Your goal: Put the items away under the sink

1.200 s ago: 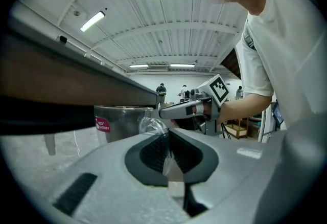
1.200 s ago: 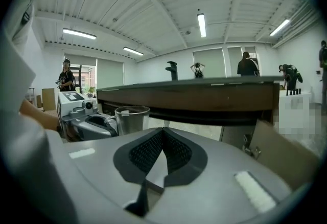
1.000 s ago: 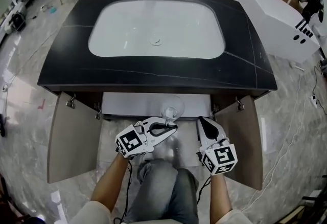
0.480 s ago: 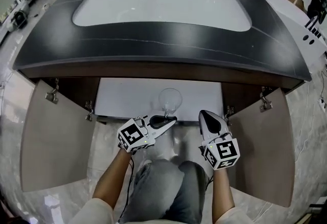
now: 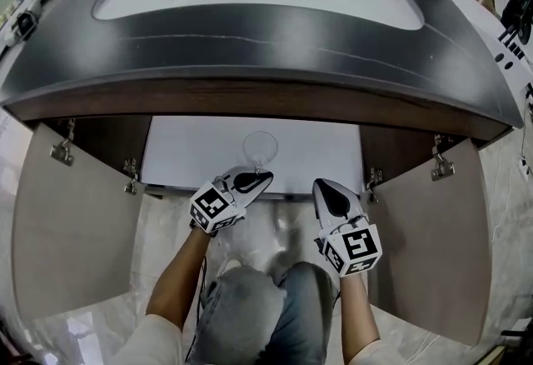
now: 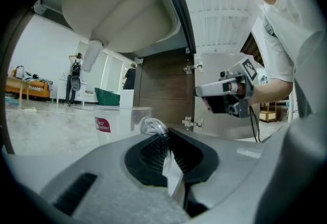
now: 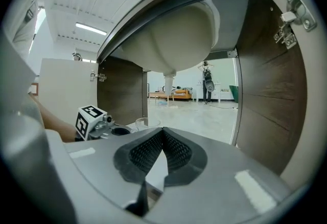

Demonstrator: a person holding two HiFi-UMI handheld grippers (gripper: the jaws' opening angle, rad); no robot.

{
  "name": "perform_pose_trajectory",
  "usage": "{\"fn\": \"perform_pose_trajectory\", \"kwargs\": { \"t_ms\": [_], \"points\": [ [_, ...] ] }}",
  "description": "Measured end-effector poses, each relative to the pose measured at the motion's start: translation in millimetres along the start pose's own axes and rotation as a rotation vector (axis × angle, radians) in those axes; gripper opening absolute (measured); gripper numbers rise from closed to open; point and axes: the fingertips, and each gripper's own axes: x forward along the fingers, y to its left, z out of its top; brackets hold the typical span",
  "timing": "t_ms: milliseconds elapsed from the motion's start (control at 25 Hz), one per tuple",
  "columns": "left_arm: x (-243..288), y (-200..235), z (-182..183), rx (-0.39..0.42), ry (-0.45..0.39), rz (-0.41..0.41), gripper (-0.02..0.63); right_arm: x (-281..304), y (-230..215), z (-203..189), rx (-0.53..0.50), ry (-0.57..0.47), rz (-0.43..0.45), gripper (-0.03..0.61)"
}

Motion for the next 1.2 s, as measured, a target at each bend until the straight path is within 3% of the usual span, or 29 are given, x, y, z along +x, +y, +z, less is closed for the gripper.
{"fn": "perform_pose_trajectory", "kwargs": {
  "t_ms": [480, 1200],
  "points": [
    [21.2, 13.1, -47.9, -0.092, 0.05, 0.015, 0.009, -0.3, 7.1, -23.0, -0.009, 0.031, 0.066, 0.006],
    [29.4, -7.1, -70.3, -0.109, 0.061, -0.019, 0.006, -19.6, -2.3, -30.1, -0.006, 0.032, 0.029, 0.006]
  ]
}}
